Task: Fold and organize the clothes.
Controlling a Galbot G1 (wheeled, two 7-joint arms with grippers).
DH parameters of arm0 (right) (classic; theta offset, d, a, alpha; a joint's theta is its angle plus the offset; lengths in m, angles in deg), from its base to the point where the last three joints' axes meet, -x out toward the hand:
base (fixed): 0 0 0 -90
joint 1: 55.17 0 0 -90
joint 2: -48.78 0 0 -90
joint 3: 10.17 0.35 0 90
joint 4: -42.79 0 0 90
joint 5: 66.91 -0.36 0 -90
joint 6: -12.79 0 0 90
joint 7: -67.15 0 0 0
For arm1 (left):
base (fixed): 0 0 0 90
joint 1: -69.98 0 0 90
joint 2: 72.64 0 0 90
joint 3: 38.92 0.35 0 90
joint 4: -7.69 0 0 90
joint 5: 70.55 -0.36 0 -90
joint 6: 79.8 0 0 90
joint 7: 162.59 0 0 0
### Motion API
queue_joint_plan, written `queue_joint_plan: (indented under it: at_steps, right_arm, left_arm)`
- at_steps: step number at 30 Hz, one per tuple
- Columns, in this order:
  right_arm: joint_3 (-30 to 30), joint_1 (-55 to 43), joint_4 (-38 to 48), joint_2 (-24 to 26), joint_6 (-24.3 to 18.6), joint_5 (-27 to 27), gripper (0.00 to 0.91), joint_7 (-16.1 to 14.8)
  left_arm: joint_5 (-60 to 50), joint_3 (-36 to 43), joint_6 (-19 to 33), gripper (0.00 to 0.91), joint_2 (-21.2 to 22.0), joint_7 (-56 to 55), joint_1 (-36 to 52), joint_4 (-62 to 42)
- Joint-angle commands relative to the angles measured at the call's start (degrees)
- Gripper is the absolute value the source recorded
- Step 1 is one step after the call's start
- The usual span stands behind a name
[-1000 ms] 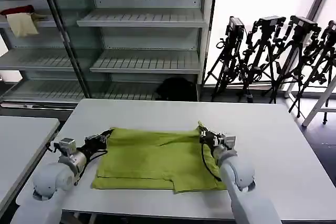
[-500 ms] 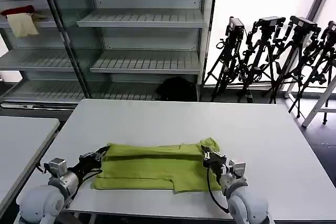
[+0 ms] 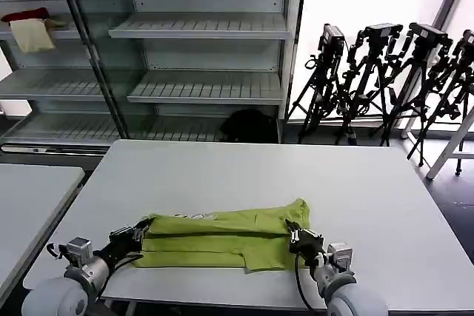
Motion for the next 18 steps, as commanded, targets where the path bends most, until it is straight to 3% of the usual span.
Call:
queue_joint_plan:
  at_steps: [1,7,13,16,18]
  right_arm:
    - [0.48,2.00,-0.93,-2.09,-0.10,13.23,0.907,-1.91]
    - [1.19,1.87,-1.43,-2.12,-0.25,21.67,0.907,-0.64]
    - [3.91,1.17,-2.19,-1.49,-0.58,23.56,0.907,-0.68]
    - [6.65,0.88,-2.21,-1.31,-2.14,21.51,0.907,-1.38]
    - [9.21,0.23,-1.86,-1.37,-6.11,13.20,0.907,-1.69]
  left_arm:
    - [-3.38,-0.28,0.12,0.907,0.92,-1.29,-1.25,0.88]
    - [-2.80,-0.49,0.27,0.907,1.64,-2.28,-1.01,1.37]
    - [-2.39,-0.88,1.38,0.907,2.98,-4.14,-0.88,1.65]
    - [-3.34,-1.14,2.38,0.907,4.62,-7.19,-1.65,2.13]
    - [-5.04,-1.08,2.94,0.907,6.07,-9.85,-3.07,2.74]
